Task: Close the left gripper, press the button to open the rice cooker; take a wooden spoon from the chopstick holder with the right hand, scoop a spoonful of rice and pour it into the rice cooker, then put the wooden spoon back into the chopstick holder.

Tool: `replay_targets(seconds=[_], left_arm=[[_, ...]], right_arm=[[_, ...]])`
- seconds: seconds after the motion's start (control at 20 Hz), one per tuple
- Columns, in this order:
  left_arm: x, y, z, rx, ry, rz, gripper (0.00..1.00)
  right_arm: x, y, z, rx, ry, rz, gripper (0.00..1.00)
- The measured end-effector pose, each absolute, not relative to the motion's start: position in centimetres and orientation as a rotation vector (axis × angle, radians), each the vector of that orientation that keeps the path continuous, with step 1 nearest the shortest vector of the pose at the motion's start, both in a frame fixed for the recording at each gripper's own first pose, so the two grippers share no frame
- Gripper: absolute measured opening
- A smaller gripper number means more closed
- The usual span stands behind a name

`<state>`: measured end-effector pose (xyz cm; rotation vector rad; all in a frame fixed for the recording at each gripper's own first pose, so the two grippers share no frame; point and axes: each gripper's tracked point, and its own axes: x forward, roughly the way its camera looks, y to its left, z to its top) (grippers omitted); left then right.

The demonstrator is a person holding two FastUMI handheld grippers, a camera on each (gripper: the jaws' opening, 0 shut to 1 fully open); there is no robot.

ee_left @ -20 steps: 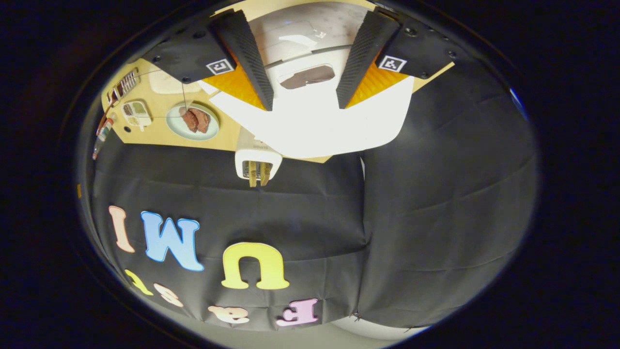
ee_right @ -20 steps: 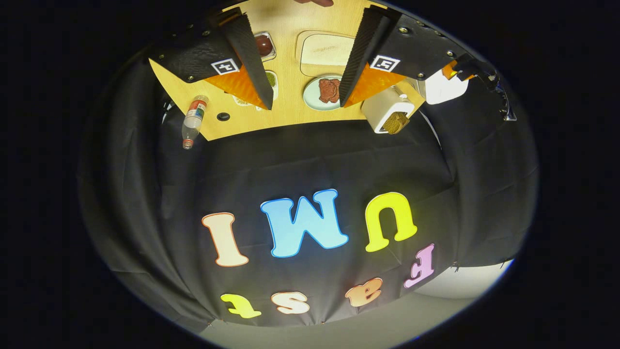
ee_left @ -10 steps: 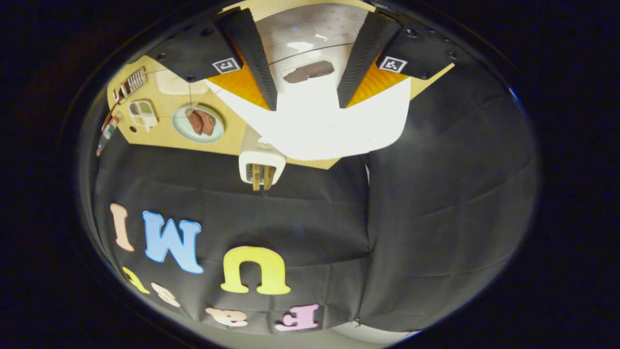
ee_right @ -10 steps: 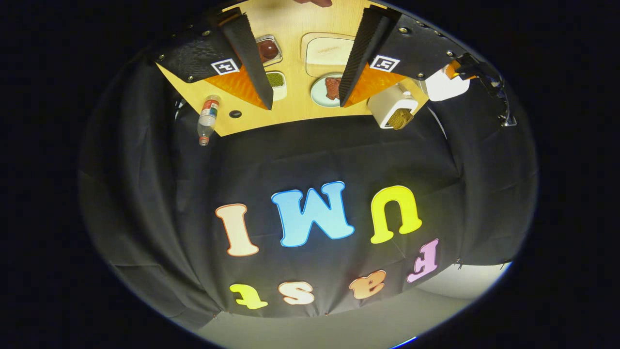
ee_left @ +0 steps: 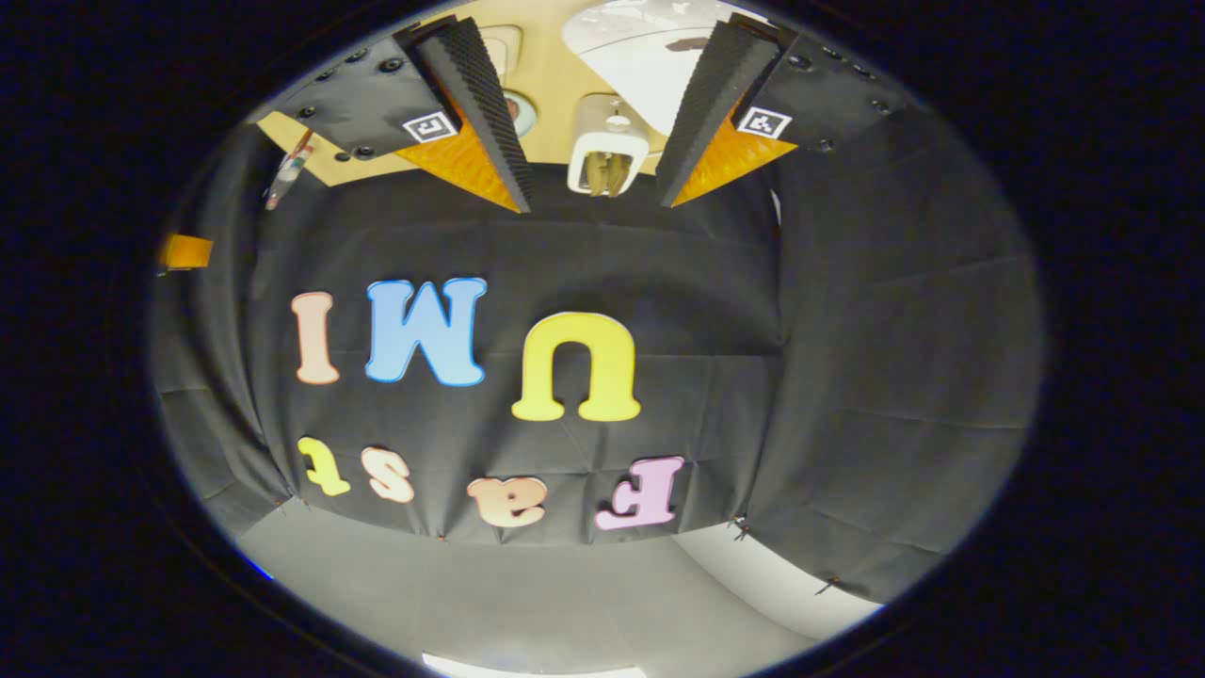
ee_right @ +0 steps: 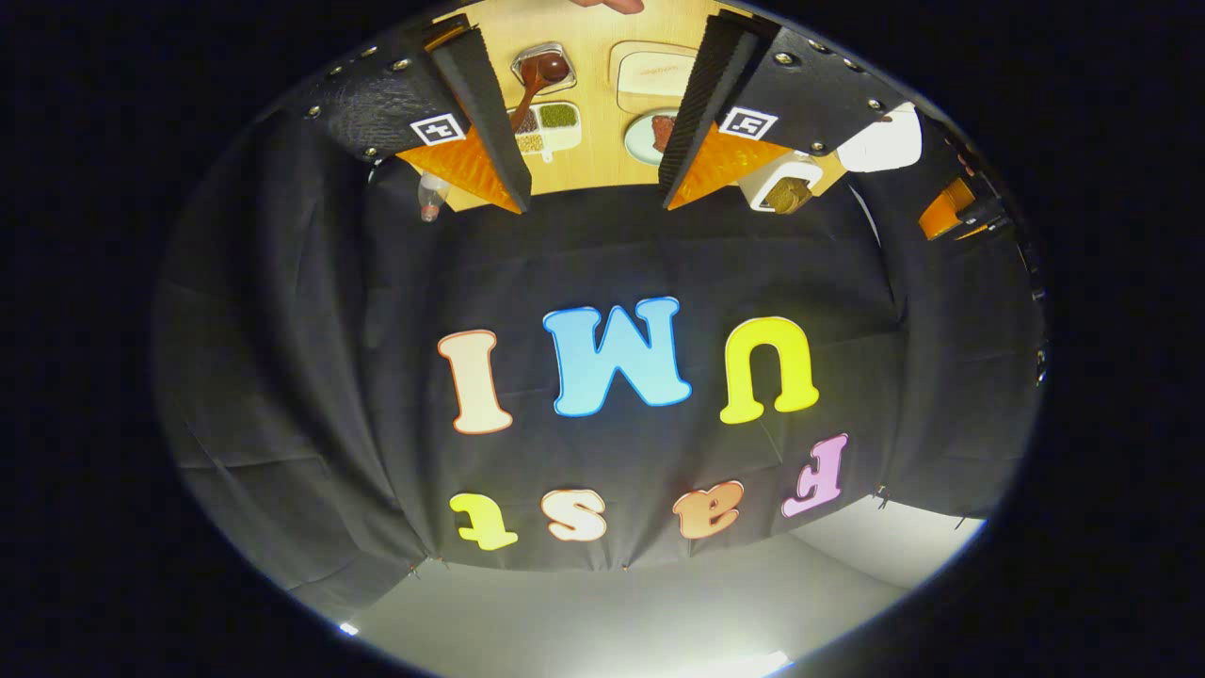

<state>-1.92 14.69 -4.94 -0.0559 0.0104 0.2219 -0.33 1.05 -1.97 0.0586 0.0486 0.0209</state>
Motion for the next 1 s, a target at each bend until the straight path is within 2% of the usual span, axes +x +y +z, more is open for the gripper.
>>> replay_targets(seconds=[0.05,0.1,0.15,0.25,0.5,0.6,0.95,1.0], left_arm=[[-1.7,13.3,-3.8,-0.049,0.011,0.217,0.89],[-1.5,11.6,-2.7,-0.043,0.009,0.211,0.95],[-1.3,9.6,-1.6,-0.040,-0.001,0.204,0.89],[-1.6,5.1,0.7,-0.044,-0.042,0.191,0.91],[-2.0,-2.0,3.0,-0.059,-0.117,0.241,0.92],[-1.5,-4.6,3.1,-0.072,-0.114,0.224,0.89],[-1.3,-6.8,2.9,-0.029,-0.084,0.179,0.89],[-1.1,-7.0,3.0,-0.033,-0.083,0.160,0.93]], right_arm=[[-0.2,0.2,-0.6,0.055,0.024,0.015,0.83],[-0.2,-0.5,0.4,0.059,0.010,0.016,0.83],[-0.3,-1.2,1.2,0.070,0.006,0.022,0.83],[-0.2,-3.2,2.0,0.085,0.015,0.035,0.83],[0.4,-9.4,2.7,0.097,0.025,0.061,0.83],[0.6,-10.9,2.8,0.091,0.028,0.071,0.83],[0.8,-10.6,4.6,0.086,-0.007,0.110,0.83],[0.9,-10.4,4.6,0.083,-0.010,0.113,0.83]])
